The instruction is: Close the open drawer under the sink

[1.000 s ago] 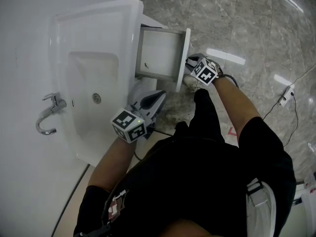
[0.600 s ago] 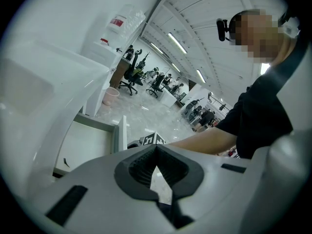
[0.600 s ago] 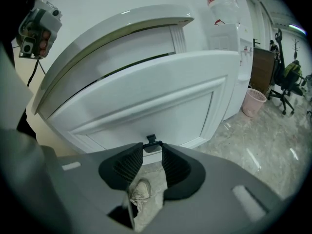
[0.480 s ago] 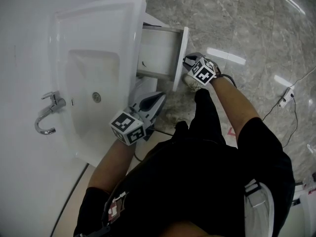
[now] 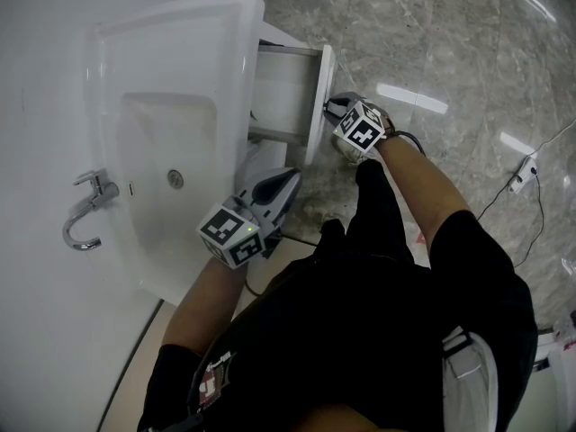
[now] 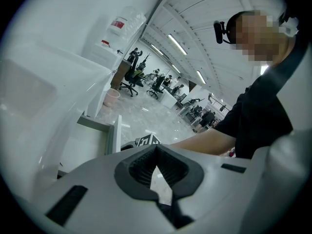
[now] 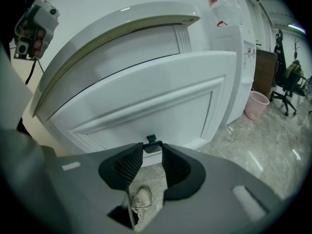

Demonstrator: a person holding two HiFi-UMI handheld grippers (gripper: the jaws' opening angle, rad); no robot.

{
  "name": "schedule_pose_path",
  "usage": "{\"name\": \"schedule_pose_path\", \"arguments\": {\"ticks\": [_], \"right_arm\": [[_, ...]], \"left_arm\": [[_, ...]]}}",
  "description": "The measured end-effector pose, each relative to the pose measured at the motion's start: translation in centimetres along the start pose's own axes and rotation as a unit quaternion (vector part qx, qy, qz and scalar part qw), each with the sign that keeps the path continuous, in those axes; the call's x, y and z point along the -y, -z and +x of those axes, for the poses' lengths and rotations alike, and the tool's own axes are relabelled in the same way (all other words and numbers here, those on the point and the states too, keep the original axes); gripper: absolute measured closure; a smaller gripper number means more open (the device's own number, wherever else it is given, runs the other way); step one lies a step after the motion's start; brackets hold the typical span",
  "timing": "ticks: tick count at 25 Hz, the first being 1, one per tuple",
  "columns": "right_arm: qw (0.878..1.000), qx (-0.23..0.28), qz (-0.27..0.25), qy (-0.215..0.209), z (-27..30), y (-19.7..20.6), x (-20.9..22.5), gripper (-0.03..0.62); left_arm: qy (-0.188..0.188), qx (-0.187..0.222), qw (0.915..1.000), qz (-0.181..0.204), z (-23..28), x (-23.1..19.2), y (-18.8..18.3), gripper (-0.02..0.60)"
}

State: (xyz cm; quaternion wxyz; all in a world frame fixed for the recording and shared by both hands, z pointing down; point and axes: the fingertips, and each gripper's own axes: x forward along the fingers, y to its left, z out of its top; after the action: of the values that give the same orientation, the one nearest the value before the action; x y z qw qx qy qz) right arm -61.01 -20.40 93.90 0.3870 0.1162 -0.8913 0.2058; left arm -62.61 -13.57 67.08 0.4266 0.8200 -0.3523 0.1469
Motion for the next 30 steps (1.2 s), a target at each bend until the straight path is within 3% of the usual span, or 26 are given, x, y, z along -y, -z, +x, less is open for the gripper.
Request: {"name": "schedule_pose_path", "arguments": {"ticks": [30], "right_arm": [[1.0, 0.011, -0.007, -0.019, 4.8, -5.4, -1.6, 0.474]], "left_arm": [[-0.007, 0.027, 0.9991, -0.031, -2.7, -1.2, 0.3, 0.591]]}}
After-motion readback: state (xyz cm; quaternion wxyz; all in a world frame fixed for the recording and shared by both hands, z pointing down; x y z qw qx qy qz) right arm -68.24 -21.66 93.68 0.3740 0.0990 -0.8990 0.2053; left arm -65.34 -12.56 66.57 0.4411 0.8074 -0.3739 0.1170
